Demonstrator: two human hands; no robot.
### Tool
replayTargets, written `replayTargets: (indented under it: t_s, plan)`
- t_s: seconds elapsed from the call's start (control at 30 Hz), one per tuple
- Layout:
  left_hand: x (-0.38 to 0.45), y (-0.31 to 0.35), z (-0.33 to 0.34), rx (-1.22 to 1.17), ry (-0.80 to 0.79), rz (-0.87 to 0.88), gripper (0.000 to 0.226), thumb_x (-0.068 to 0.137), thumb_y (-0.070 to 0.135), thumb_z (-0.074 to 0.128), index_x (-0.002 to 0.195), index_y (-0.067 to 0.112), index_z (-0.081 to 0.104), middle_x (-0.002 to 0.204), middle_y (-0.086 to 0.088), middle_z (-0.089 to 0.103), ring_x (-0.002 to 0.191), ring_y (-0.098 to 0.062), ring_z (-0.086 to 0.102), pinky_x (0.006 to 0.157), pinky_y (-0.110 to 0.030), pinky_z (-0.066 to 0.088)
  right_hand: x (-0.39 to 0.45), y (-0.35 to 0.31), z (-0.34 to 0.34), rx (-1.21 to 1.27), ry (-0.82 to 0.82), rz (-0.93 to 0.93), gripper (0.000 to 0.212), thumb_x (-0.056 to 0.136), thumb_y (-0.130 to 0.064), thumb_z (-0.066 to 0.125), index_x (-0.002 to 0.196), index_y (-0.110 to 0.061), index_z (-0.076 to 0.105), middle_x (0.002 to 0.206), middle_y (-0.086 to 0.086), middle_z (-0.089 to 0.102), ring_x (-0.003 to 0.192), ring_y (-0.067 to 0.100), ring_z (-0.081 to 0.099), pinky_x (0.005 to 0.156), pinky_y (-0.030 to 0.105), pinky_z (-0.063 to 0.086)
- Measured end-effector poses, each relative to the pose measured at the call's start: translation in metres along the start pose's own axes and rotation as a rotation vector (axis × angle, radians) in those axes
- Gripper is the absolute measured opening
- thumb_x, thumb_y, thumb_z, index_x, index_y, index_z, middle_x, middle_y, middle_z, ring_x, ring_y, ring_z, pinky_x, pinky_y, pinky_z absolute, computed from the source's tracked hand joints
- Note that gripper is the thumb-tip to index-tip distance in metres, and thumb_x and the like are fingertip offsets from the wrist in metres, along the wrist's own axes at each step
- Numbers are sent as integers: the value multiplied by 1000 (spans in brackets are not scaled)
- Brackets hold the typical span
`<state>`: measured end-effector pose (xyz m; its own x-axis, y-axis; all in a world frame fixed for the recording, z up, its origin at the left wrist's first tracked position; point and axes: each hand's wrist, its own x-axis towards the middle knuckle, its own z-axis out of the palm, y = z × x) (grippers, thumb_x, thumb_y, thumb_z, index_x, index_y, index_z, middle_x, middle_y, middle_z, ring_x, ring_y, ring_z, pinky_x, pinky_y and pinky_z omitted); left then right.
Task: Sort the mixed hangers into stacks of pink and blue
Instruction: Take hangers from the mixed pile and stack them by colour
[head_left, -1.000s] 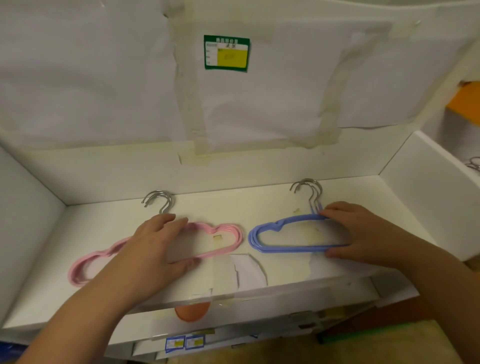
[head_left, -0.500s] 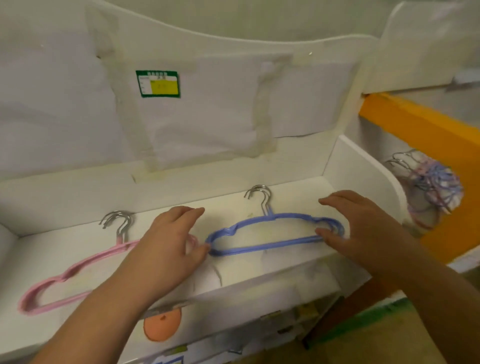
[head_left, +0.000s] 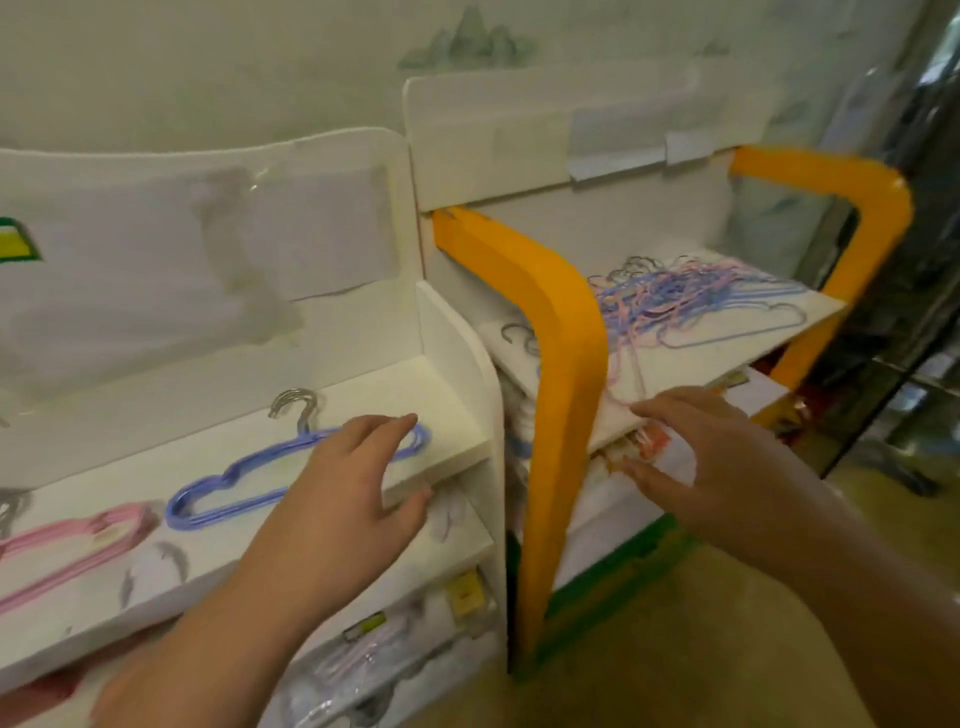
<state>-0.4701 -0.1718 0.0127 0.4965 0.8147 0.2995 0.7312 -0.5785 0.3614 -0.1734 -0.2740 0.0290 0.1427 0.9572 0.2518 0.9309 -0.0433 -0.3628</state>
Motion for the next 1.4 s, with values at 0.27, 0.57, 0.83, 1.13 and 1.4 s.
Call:
replayTargets:
  t_s: [0.27,0.57,0.83,1.13,1.4]
  plan:
    - [28,126,63,-80,-49,138,59,87,47,58,141,37,37,135,19,40,122,-2,39,98,-17,34,-45,101,-54,-13,12,126,55,84,-51,62,135,-35,47,133,-18,42,111,3,48,90,30,52]
    - [101,185,125,-105,-101,188,59,87,44,59,142,35,40,137,17,42,127,-3,37,103,-18,30,-18,185,-60,-12,-20,137,54,86,-53,59,135,-37,46,132,-24,38,113,0,45,90,27,52]
    - [230,215,197,-160,-104,133,62,85,50,55,143,37,36,140,15,42,128,-8,39,104,-26,34,81,278,-71,-82,-79,105,54,86,-51,61,136,-38,46,135,-23,39,112,-6,39,92,17,44]
    - [314,232,242,-190,-150,48,60,85,49,56,141,37,39,136,14,44,127,-8,39,103,-20,31,186,344,-60,-13,-91,51,49,86,-45,66,130,-30,53,130,-16,47,115,1,42,91,18,38]
    - [366,193,261,-98,-12,-185,73,64,63,47,124,24,60,124,-1,60,115,-23,55,97,-32,45,265,377,-30,31,-163,-84,47,84,-41,69,128,-30,56,128,-17,48,122,2,41,83,6,23]
